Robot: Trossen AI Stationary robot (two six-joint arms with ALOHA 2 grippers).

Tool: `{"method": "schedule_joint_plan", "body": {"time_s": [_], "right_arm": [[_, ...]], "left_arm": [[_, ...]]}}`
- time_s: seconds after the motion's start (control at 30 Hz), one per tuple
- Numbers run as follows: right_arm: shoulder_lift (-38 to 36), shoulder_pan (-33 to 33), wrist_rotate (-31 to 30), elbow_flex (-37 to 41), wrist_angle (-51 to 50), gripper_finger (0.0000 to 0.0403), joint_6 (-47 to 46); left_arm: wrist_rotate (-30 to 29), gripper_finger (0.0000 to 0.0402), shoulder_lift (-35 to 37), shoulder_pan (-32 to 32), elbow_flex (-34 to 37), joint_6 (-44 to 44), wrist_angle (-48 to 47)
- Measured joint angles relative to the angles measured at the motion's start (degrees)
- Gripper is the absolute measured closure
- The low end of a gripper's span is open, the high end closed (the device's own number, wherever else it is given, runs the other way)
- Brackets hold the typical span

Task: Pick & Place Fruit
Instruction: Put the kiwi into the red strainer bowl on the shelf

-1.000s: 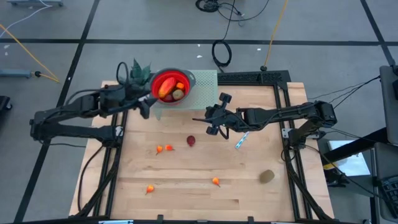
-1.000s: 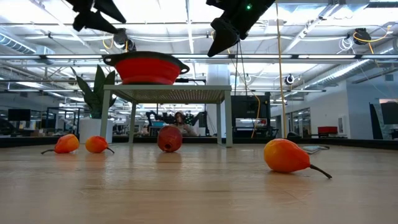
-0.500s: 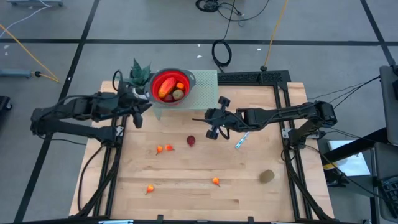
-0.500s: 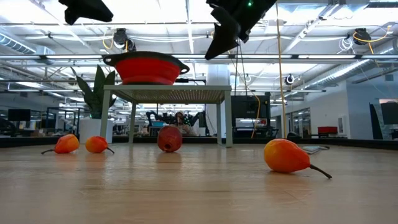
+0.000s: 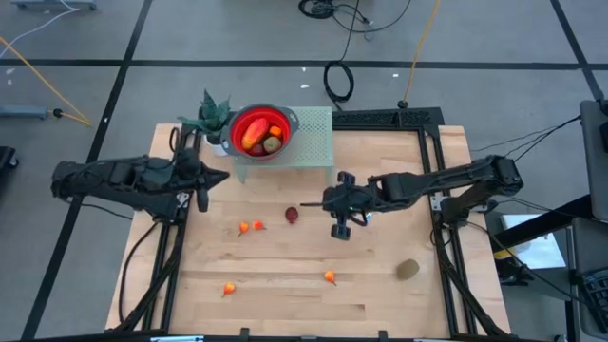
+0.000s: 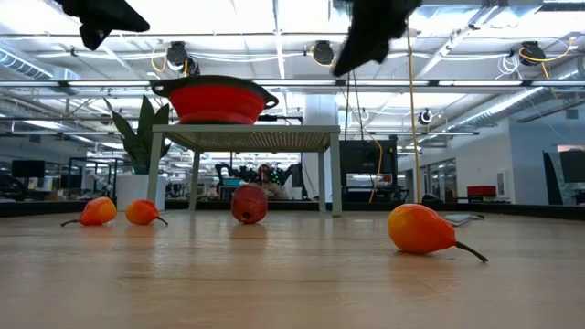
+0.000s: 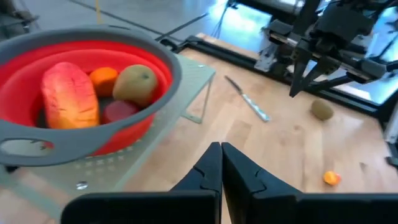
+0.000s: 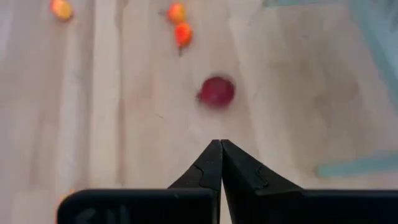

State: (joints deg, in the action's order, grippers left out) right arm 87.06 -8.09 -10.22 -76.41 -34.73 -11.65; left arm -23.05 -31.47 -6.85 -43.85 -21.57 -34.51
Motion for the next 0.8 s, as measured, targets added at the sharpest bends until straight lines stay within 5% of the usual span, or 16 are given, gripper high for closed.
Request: {"method": "schedule_joint_plan", "body": {"time_s": [0.5, 0.8], "right_arm": [[-7.6, -11.3, -0.1, 0.1, -15.6, 0.0403, -21.0], [-9.6, -17.1, -0.1, 0.1, -25.9, 0.0403, -22.2]], "left_arm": [[0.4, 0.0398, 4.3, -5.9, 7.3, 3.0, 7.7], [0.5, 0.04, 4.2, -10.3, 9.8, 3.9, 12.3]]}}
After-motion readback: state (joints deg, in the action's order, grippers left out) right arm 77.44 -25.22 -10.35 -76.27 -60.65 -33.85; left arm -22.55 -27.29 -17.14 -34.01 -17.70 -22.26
